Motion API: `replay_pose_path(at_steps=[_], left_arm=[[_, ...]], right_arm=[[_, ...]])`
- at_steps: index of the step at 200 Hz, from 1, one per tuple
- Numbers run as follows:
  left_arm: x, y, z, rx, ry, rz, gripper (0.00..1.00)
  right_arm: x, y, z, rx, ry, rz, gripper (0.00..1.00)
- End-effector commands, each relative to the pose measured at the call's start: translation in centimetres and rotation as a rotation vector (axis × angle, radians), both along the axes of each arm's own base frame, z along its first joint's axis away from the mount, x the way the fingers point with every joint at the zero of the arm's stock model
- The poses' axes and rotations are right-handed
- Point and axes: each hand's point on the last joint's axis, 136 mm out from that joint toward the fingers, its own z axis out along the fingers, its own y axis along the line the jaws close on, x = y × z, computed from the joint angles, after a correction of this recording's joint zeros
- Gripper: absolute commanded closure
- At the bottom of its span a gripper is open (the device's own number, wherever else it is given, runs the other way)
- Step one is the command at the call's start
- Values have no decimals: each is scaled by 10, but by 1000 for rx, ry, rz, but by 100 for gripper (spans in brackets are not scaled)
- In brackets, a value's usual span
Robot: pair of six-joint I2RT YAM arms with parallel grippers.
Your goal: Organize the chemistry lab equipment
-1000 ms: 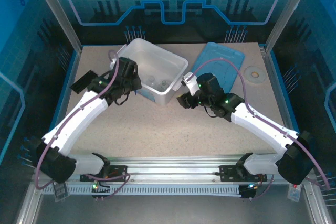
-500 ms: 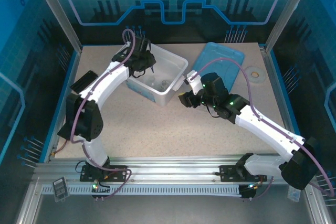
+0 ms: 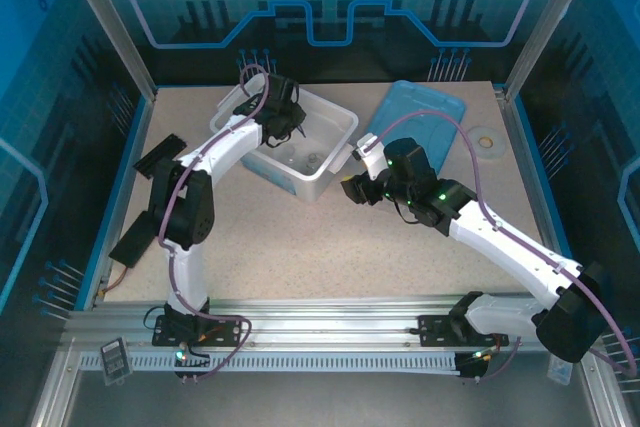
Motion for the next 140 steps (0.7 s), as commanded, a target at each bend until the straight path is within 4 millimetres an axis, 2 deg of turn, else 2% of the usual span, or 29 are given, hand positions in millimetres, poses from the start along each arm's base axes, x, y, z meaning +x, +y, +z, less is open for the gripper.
replay_pose_path(at_steps=[1, 62, 99, 140], left_arm=[[13, 1, -13, -74, -6, 92, 77], [16, -1, -52, -128, 67, 171, 75], [19, -3, -61, -123, 76, 175, 73], [21, -6, -59, -129, 75, 164, 59]], right_arm=[[-2, -3, 5, 19, 5, -5, 38], [-3, -4, 7, 22, 2, -5, 38], [-2, -3, 6, 24, 6, -2, 38], [-2, -3, 7, 26, 4, -4, 38]])
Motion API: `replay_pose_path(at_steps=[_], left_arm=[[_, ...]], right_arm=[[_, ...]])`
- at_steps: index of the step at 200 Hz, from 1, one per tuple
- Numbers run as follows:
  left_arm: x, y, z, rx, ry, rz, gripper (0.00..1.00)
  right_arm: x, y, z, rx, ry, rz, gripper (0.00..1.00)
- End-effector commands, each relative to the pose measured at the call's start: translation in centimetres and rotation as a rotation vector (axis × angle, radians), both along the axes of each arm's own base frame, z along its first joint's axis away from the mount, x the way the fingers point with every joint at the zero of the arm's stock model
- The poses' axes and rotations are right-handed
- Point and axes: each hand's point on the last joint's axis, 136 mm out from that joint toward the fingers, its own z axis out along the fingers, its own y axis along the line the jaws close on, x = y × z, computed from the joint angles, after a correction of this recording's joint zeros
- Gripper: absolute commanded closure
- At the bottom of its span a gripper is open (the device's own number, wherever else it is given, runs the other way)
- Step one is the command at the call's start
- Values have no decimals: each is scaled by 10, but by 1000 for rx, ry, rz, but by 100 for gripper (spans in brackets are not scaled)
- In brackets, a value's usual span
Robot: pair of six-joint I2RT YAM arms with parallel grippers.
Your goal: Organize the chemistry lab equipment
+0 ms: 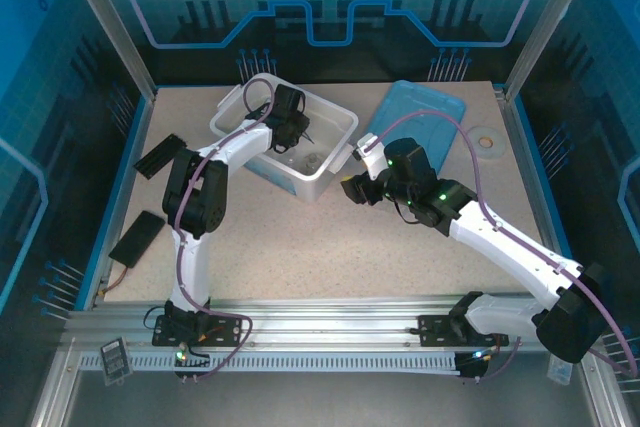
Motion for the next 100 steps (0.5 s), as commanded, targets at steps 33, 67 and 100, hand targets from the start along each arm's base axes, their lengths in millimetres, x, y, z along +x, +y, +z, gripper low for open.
replay_pose_path(at_steps=[33, 67, 100], left_arm=[[6, 1, 18, 14, -42, -8, 50], [2, 4, 59, 83, -119, -90, 47], [-12, 20, 99, 236, -163, -181, 47]], right_arm=[[-2, -3, 9, 26, 0, -3, 36], [-3, -3, 12, 34, 1, -2, 35], [-4, 0, 16, 56, 1, 3, 32]])
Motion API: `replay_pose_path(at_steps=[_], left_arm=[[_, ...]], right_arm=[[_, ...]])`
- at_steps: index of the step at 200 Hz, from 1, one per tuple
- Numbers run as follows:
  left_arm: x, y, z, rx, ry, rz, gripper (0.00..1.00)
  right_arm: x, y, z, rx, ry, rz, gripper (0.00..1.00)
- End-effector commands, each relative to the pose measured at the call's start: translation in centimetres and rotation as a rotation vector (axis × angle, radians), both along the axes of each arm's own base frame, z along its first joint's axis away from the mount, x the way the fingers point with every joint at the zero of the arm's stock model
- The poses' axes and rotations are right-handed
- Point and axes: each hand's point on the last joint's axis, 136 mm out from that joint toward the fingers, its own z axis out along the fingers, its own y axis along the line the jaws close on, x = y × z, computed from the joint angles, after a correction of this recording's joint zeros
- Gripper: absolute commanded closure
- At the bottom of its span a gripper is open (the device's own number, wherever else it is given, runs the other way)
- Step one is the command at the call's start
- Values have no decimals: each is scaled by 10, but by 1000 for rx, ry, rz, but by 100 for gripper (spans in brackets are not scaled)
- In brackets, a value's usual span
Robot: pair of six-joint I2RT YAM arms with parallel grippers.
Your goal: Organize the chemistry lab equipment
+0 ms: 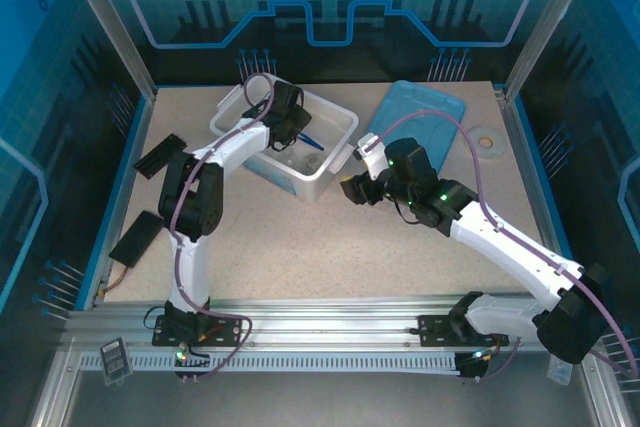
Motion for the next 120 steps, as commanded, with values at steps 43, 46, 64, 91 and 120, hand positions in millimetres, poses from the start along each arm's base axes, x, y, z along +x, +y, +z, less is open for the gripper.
replay_pose_path(at_steps=[43, 46, 64, 91, 120], left_arm=[[-29, 38, 83, 334, -45, -240, 48], [-30, 38, 83, 351, -36, -257, 48], [-39, 46, 83, 465, 5, -350, 48], [-52, 60, 73, 560, 99, -475, 45], [-60, 79, 55, 556, 187, -535, 44]], right_arm=[[-3, 9, 17, 61, 3, 17, 30], [-3, 10, 17, 62, 2, 18, 30], [-2, 15, 17, 64, 4, 28, 30], [-3, 22, 16, 62, 7, 43, 30], [-2, 27, 14, 58, 10, 52, 30]])
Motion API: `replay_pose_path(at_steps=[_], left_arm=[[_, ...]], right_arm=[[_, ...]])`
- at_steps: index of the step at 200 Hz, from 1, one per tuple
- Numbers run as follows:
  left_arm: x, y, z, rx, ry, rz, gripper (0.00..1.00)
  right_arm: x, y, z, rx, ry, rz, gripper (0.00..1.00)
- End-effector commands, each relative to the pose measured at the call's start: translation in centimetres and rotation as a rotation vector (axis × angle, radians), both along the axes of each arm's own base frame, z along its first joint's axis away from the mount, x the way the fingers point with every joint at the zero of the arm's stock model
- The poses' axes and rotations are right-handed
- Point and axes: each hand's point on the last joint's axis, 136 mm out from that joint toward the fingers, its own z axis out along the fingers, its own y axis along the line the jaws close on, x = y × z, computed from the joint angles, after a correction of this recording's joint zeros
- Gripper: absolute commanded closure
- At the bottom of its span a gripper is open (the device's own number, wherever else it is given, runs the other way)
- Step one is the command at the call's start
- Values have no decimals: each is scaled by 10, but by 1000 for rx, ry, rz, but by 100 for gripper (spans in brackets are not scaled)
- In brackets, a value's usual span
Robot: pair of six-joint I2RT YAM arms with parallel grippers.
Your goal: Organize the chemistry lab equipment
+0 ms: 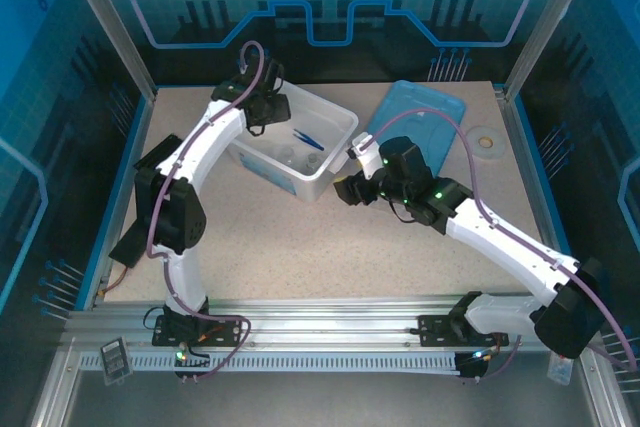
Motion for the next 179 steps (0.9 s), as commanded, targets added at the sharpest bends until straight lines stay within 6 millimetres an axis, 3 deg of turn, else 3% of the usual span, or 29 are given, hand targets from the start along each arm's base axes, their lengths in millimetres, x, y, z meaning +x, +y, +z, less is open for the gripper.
replay_pose_path(at_steps=[1, 49, 94, 179], left_arm=[[-16, 24, -21, 87, 142, -93, 44], [-17, 25, -58, 109, 281, -178, 44], [-20, 18, -64, 92, 303, -205, 45], [-62, 7, -86, 101, 386, -245, 46]], right_arm=[[0, 12, 13, 35, -15, 24, 30], [-2, 15, 14, 34, -17, 30, 29], [-4, 9, 15, 23, -27, 17, 28], [1, -3, 22, 17, -49, -18, 27]])
